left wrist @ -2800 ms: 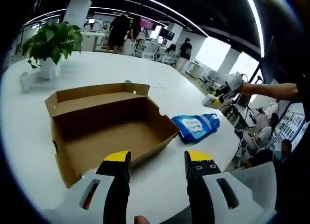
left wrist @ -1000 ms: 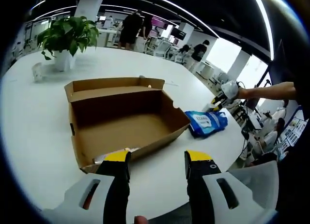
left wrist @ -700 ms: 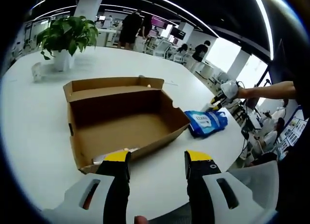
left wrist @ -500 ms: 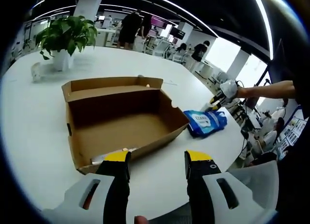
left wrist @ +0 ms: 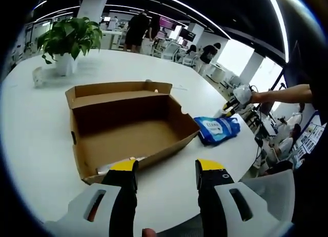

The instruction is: Operate the shoe box by opening the lid, removing the specified soft item, and placing it in the target area until the item is outside and the box remains undamaged.

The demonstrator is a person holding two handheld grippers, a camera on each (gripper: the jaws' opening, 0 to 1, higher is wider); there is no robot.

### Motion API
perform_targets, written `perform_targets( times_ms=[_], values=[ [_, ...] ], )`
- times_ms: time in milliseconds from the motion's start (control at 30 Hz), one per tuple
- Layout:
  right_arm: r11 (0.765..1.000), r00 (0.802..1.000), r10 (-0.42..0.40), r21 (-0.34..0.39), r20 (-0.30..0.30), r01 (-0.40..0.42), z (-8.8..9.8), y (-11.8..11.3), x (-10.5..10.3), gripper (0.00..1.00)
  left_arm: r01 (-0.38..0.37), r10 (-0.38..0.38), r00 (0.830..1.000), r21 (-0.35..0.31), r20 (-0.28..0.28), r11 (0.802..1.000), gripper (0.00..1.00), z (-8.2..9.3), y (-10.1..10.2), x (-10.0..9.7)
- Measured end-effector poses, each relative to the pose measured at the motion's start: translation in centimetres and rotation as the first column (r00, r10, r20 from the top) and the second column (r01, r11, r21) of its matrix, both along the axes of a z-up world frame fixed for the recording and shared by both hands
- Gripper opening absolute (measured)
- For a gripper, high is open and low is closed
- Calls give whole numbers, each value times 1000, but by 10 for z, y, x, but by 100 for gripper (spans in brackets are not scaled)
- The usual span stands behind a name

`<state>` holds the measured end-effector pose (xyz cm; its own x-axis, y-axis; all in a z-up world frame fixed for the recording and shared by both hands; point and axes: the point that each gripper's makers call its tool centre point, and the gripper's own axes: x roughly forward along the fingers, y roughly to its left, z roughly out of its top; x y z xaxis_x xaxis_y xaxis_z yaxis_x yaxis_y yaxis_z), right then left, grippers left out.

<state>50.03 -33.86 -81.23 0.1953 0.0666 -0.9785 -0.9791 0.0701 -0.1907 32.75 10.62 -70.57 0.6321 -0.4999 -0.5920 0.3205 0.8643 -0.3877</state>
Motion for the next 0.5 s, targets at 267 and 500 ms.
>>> perform_targets(
  times_ms=[267, 500],
  values=[
    [998, 998, -55, 19, 15, 55, 5, -2, -2, 21, 6, -6, 1000, -12, 6, 1000, 46, 2, -3, 1],
    [989, 990, -133, 72, 41, 129, 18, -9, 3, 22, 19, -18, 1000, -14, 19, 1000, 46, 6, -4, 4]
  ],
)
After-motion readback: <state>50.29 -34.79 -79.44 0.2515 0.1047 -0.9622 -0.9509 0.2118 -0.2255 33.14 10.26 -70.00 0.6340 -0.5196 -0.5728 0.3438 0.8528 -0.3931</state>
